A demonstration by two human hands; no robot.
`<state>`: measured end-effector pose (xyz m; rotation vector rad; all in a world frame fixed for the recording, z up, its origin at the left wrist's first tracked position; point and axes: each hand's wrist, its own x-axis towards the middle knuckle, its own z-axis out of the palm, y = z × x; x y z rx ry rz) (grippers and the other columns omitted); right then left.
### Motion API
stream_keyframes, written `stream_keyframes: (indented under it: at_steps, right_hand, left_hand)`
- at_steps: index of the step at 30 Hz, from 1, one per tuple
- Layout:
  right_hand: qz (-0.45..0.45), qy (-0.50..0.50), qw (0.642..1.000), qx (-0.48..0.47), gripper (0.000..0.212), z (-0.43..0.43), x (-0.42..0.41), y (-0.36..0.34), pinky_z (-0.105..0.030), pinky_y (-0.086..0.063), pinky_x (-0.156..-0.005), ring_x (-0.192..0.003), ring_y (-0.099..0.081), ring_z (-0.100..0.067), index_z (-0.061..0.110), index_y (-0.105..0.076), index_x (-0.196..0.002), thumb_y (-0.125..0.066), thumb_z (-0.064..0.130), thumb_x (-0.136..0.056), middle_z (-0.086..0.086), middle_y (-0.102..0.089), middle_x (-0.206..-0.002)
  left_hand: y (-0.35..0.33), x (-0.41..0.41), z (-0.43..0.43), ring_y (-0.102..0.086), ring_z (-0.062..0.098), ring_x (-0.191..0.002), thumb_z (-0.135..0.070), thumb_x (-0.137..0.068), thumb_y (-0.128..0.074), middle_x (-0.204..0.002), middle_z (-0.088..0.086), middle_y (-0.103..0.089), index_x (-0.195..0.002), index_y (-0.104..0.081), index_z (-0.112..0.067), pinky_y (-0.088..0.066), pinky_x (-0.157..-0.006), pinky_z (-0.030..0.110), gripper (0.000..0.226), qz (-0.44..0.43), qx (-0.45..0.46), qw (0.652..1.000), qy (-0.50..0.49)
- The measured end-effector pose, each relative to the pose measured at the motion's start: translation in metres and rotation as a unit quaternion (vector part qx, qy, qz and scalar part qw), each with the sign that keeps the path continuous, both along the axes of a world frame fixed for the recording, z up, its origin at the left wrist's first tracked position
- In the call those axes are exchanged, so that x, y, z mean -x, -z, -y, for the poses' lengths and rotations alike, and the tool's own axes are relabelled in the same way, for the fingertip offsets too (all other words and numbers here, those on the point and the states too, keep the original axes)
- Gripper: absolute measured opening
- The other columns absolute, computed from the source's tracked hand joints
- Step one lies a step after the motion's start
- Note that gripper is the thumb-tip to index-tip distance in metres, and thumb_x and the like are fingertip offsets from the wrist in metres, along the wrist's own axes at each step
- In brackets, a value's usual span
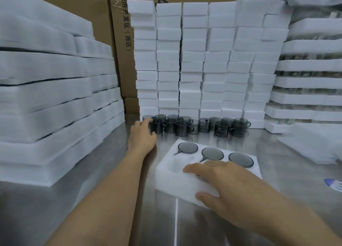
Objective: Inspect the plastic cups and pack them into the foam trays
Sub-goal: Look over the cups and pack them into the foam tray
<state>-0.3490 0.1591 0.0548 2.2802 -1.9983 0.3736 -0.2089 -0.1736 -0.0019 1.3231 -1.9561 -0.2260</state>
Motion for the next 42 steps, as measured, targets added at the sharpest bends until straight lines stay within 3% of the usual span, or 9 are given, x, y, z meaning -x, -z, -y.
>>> stream_keyframes:
  at_steps: [5, 8, 14, 18, 22, 24, 28, 31, 42]
  right_hand:
    - [-0.008, -0.015, 1.000, -0.015, 0.056, -0.001, 0.006, 0.000, -0.043, -0.045, -0.106, -0.125, -0.049, -0.010, 0.062, -0.020, -0.141, -0.054, 0.050, -0.098, 0.026, -0.049, -0.131]
    - [-0.007, -0.012, 0.999, -0.031, 0.052, -0.005, 0.005, -0.006, -0.041, -0.046, -0.101, -0.114, -0.048, -0.009, 0.063, -0.021, -0.135, -0.052, 0.050, -0.094, 0.027, -0.046, -0.126]
    - [-0.016, -0.004, 0.999, -0.038, 0.046, -0.004, -0.007, -0.008, -0.024, -0.032, -0.069, -0.094, -0.048, -0.013, 0.057, -0.027, -0.128, -0.049, 0.050, -0.088, 0.021, -0.043, -0.123]
    - [-0.026, 0.003, 0.999, -0.029, 0.045, -0.003, -0.006, -0.001, -0.021, -0.022, -0.062, -0.085, -0.045, -0.009, 0.054, -0.029, -0.126, -0.044, 0.053, -0.083, 0.019, -0.047, -0.119]
    - [-0.049, 0.007, 0.999, 0.000, 0.046, -0.001, -0.010, 0.006, -0.039, -0.025, -0.068, -0.087, -0.047, -0.021, 0.048, -0.032, -0.124, -0.041, 0.049, -0.079, 0.013, -0.057, -0.114]
    - [-0.054, 0.009, 0.998, 0.009, 0.046, -0.001, -0.012, 0.008, -0.039, -0.029, -0.074, -0.092, -0.052, -0.027, 0.046, -0.032, -0.124, -0.041, 0.047, -0.079, 0.011, -0.057, -0.113]
    - [-0.059, 0.019, 0.998, 0.030, 0.048, -0.001, -0.013, 0.010, -0.038, -0.031, -0.076, -0.096, -0.055, -0.030, 0.043, -0.034, -0.127, -0.040, 0.047, -0.079, 0.008, -0.059, -0.116]
    - [-0.072, 0.021, 0.996, 0.045, 0.044, 0.000, -0.015, 0.010, -0.038, -0.024, -0.075, -0.086, -0.045, -0.027, 0.040, -0.037, -0.124, -0.042, 0.046, -0.081, 0.006, -0.058, -0.112]
    - [-0.091, 0.024, 0.993, 0.064, 0.039, 0.001, -0.017, 0.012, -0.039, -0.016, -0.072, -0.080, -0.034, -0.024, 0.039, -0.037, -0.121, -0.044, 0.044, -0.082, 0.006, -0.057, -0.105]
  left_hand:
    - [-0.002, 0.004, 0.021, -0.036, 0.039, -0.149, -0.053, -0.100, -0.063, -0.168, 0.012, -0.032, -0.163, -0.029, -0.047, -0.041, -0.115, 0.055, 0.072, 0.086, -0.039, 0.996, -0.004]
    - [-0.003, 0.008, 0.019, -0.037, 0.038, -0.150, -0.057, -0.102, -0.059, -0.167, 0.008, -0.035, -0.157, -0.041, -0.041, -0.038, -0.115, 0.058, 0.060, 0.141, -0.033, 0.989, -0.001]
    - [-0.003, 0.001, 0.012, -0.057, 0.033, -0.116, -0.035, -0.104, -0.066, -0.125, 0.008, -0.068, -0.120, -0.065, -0.024, -0.054, -0.090, 0.047, 0.020, 0.060, 0.024, 0.998, 0.014]
    - [-0.006, -0.008, -0.011, -0.065, 0.016, -0.100, -0.034, -0.095, -0.080, -0.124, -0.006, -0.066, -0.118, -0.061, -0.039, -0.052, -0.073, 0.029, 0.030, -0.070, 0.020, 0.996, 0.044]
    - [-0.016, -0.011, -0.060, -0.057, 0.007, -0.113, -0.030, -0.085, -0.091, -0.125, -0.013, -0.057, -0.156, -0.049, -0.031, -0.051, -0.098, 0.027, 0.082, -0.193, 0.075, 0.973, 0.101]
    - [-0.030, -0.011, -0.086, -0.058, 0.012, -0.117, -0.027, -0.085, -0.091, -0.124, -0.013, -0.055, -0.151, -0.058, -0.023, -0.053, -0.103, 0.035, 0.073, -0.195, 0.142, 0.963, 0.122]
    - [-0.081, -0.008, -0.146, -0.060, 0.012, -0.121, -0.015, -0.082, -0.092, -0.128, -0.015, -0.057, -0.135, -0.063, -0.027, -0.052, -0.087, 0.015, 0.061, -0.265, 0.260, 0.910, 0.186]
    - [-0.115, -0.002, -0.184, -0.060, 0.018, -0.122, -0.015, -0.083, -0.090, -0.130, -0.022, -0.056, -0.131, -0.058, -0.035, -0.048, -0.086, 0.016, 0.061, -0.317, 0.321, 0.869, 0.206]
    - [-0.138, 0.005, -0.221, -0.059, 0.017, -0.123, -0.015, -0.084, -0.090, -0.131, -0.007, -0.064, -0.133, -0.059, -0.018, -0.050, -0.087, 0.021, 0.058, -0.383, 0.249, 0.861, 0.223]
